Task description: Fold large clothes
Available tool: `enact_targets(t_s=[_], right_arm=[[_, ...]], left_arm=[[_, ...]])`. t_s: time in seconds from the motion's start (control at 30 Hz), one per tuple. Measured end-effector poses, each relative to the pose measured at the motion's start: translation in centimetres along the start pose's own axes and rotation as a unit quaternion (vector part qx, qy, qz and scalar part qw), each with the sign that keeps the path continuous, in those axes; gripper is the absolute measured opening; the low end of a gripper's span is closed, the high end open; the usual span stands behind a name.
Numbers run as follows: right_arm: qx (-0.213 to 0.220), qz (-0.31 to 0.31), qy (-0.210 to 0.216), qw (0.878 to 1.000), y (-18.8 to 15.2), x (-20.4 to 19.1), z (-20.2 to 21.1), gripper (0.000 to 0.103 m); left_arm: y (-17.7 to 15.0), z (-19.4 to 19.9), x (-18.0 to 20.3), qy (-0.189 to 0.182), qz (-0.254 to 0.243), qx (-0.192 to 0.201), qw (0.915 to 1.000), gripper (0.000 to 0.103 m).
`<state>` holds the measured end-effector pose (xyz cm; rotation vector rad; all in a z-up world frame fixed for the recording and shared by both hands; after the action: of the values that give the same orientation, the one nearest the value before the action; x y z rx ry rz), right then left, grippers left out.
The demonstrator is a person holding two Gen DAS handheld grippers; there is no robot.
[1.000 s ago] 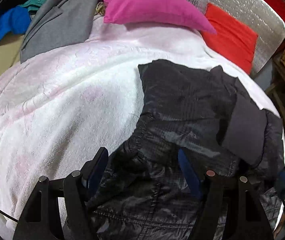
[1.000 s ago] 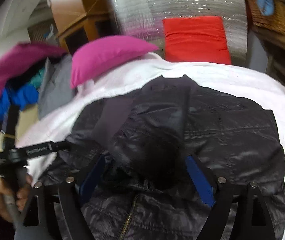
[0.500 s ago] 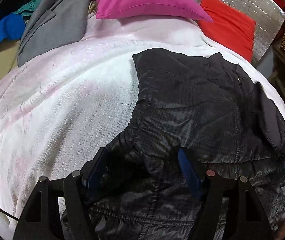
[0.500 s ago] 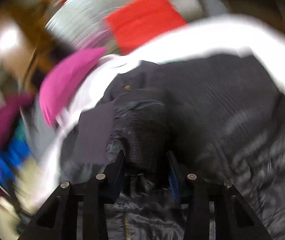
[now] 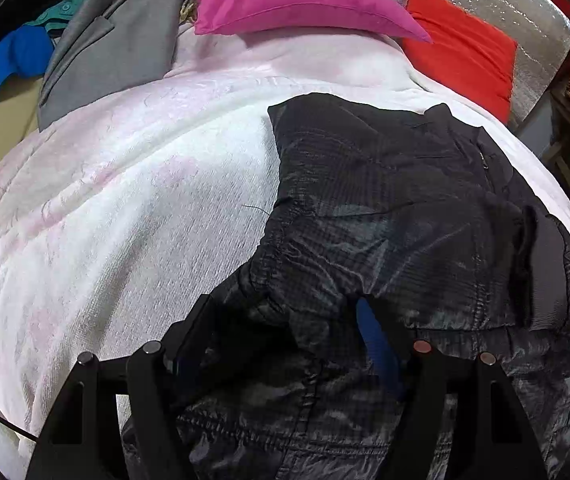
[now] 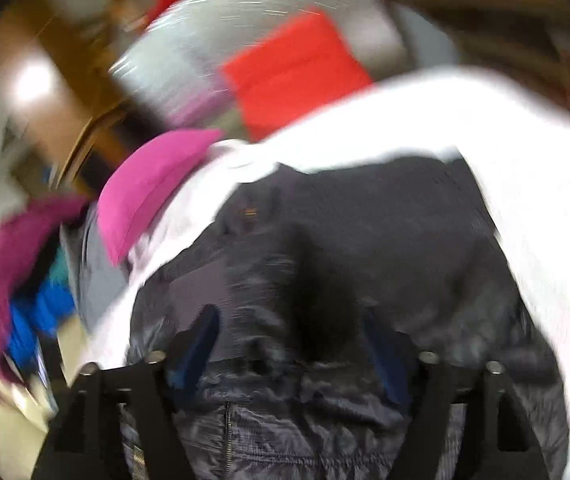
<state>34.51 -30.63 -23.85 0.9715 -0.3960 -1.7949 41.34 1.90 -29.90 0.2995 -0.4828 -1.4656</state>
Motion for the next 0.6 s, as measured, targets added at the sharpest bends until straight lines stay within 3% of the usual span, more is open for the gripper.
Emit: enact_targets(t_s=[0.1, 0.2, 0.3, 0.33, 0.37, 0.43, 0.47, 0.6], right_arm=[[-0.006, 0.083, -0.015, 0.996, -0.5, -3.3, -1.7, 0.082], [-0.036, 0.173, -0.050, 0.983, -2.0, -5.8, -4.5, 0.082], [-0.057, 0.224, -0.051, 0.972, -3.5, -7.5, -6.6, 0.084], [-0.060, 0.240, -0.059, 0.967, -3.9, -7.9, -7.3, 0.090], [-0.063, 0.256, -0.068, 0.962, -4.3, -8.2, -8.0, 0.094], [-0.067, 0.295, -0.104, 0.947, -5.1, -8.6, -9.4, 0.094], [-0.065, 0.296, -0.113, 0.946, -5.1, -8.5, -9.9, 0.093], [-0.039, 0.190, -0.093, 0.977, -2.4, -6.2, -8.6, 0.084]], left_arm=[[0.0, 0.0, -0.2, -0.005, -0.001, -0.002, 1.0000, 0.074], [-0.1, 0.0, -0.4, -0.007, -0.003, -0.004, 1.0000, 0.075], [-0.1, -0.1, -0.3, -0.007, -0.006, -0.005, 0.9999, 0.075], [0.0, -0.1, -0.3, -0.007, -0.007, -0.006, 0.9999, 0.075], [0.0, -0.2, -0.3, -0.006, -0.008, -0.007, 0.9999, 0.075], [0.1, -0.2, -0.1, -0.003, -0.012, -0.007, 0.9999, 0.075], [0.1, -0.2, 0.0, -0.002, -0.014, -0.006, 0.9999, 0.075], [0.2, -0.4, 0.1, 0.000, -0.017, -0.005, 0.9999, 0.075]])
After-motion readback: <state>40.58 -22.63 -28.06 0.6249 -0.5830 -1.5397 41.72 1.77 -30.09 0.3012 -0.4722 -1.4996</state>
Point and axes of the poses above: each gripper's, at about its wrist camera, not at the fingertips, and z roughly against the way its jaws point, x to its right, y to its top, the point moved 4 cm from there along -z, roughly the way its jaws point
